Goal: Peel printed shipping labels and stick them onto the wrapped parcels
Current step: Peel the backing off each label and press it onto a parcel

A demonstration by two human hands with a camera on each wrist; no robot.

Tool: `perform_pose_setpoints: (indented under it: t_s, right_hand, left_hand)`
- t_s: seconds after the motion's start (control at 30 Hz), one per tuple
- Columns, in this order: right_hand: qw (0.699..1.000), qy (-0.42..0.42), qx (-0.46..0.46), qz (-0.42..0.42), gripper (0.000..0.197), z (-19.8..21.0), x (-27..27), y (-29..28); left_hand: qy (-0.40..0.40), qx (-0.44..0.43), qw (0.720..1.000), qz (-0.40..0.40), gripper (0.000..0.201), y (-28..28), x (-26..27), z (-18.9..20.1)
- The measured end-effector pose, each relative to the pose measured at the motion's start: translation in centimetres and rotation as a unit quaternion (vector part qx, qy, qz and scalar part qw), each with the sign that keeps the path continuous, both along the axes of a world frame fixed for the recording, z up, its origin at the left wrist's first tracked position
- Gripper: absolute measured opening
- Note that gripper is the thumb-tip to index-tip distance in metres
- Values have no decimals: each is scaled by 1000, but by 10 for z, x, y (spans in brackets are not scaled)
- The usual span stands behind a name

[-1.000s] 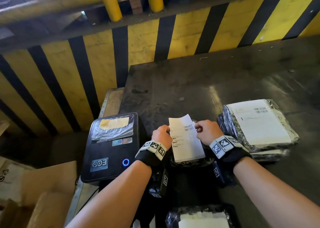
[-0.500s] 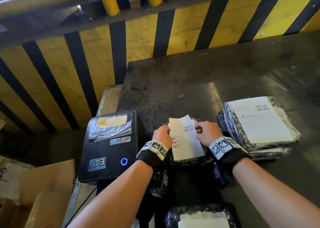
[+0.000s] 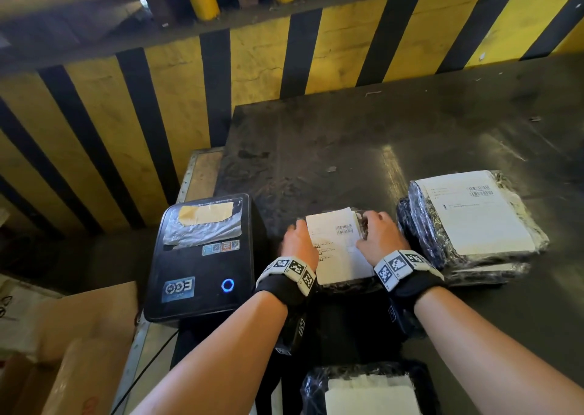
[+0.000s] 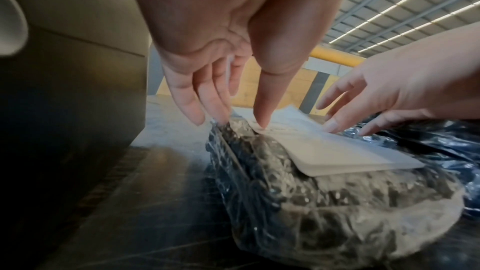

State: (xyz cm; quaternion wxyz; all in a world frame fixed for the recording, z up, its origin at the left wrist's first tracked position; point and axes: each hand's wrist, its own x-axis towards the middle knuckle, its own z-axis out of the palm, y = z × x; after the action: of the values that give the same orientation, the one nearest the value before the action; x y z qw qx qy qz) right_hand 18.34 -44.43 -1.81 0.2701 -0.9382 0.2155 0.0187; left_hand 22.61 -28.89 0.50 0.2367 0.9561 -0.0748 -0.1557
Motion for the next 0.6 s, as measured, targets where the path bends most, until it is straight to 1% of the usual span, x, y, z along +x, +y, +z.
perform_pose_setpoints:
  t_s: [0.07,0.13,0.23,0.3,0.37,0.43,0.53,0.6]
  right_hand:
    - [999,2,-29,13,39,2,-1,2]
    - [998,2,-45,48,38,3,0,6]
    - [994,-16,-40,98,40,6,10,20]
    - [989,-10,-46,139,41,8,21,30]
    - [981,33,-59,180,44,8,31,40]
    - [972,79,-92,201,43,3,36,44]
    - [972,127,-97,172,53,-6,34,32]
    - [973,152,-97,142,53,-5,36,19]
  left_hand:
    - [-6,11,999,-33,48,3,-4,0]
    - [-2,23,995,-93,50,7,-10,0]
    - [6,48,980,-195,47,16,-22,-7]
    - [6,75,968,-241,45,21,-29,-16]
    - [14,109,960,-256,52,28,-34,-25]
    - [19,131,957,-260,59,34,-38,-30]
    - [35,143,953,-264,60,37,-41,-29]
    - [44,145,952,-265,61,37,-40,-28]
